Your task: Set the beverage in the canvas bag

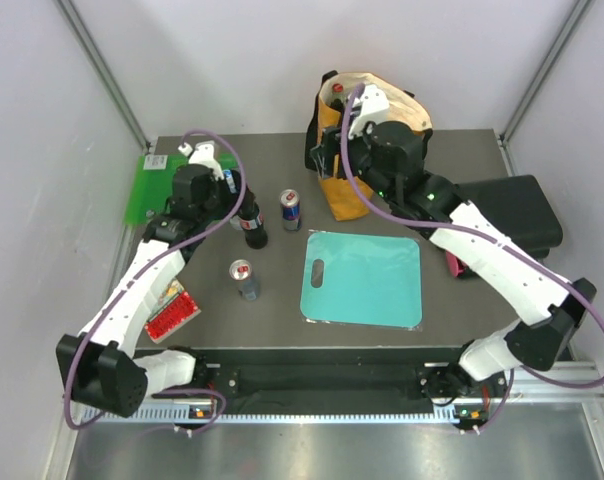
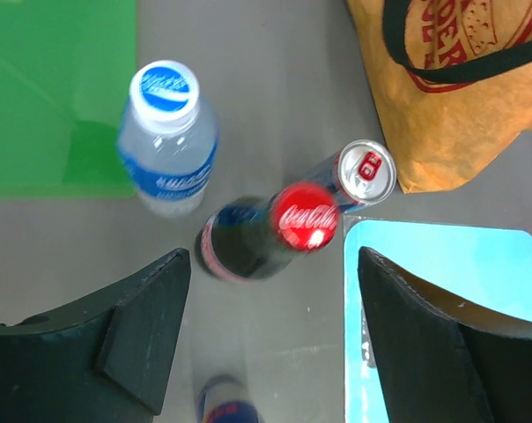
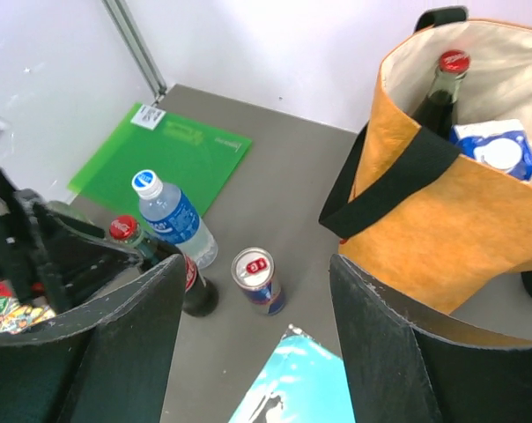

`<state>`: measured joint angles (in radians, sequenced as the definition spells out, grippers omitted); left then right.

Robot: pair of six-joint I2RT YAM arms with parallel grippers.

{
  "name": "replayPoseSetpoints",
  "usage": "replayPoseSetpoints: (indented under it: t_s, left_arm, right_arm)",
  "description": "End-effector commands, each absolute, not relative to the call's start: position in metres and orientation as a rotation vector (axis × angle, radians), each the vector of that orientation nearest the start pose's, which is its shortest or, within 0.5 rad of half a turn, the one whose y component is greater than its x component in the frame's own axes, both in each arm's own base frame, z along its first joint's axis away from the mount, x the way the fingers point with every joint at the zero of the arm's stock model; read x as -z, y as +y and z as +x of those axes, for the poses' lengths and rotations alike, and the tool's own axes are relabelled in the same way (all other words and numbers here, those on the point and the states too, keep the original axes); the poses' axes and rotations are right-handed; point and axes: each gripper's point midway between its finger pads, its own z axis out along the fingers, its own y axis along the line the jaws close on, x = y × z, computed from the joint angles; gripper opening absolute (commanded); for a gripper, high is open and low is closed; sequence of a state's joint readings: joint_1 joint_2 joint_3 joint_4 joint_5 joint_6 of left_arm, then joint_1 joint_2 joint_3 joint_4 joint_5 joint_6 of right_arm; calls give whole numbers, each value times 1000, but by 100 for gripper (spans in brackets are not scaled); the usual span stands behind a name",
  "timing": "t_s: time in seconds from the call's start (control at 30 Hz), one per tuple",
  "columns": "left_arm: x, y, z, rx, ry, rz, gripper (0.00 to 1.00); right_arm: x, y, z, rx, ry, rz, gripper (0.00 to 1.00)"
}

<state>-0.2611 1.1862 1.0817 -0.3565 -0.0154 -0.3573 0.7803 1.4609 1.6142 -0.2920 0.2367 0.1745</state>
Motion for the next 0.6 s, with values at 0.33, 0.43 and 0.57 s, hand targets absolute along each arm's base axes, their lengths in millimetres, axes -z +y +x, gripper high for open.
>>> replayPoseSetpoints:
  t_s: [0.33, 0.43, 0.57]
  left_arm:
    - [-247, -127, 396, 227, 1893, 32, 71]
    - [-241, -127, 398, 208, 1899, 12, 69]
    - [-231, -126, 402, 192, 1900, 6, 66]
  right_arm:
    - [-409, 256, 347, -487, 1608, -292, 67]
    - [-407, 247, 350, -491, 1610, -278, 66]
    - [-406, 240, 349, -512, 1607, -262, 66]
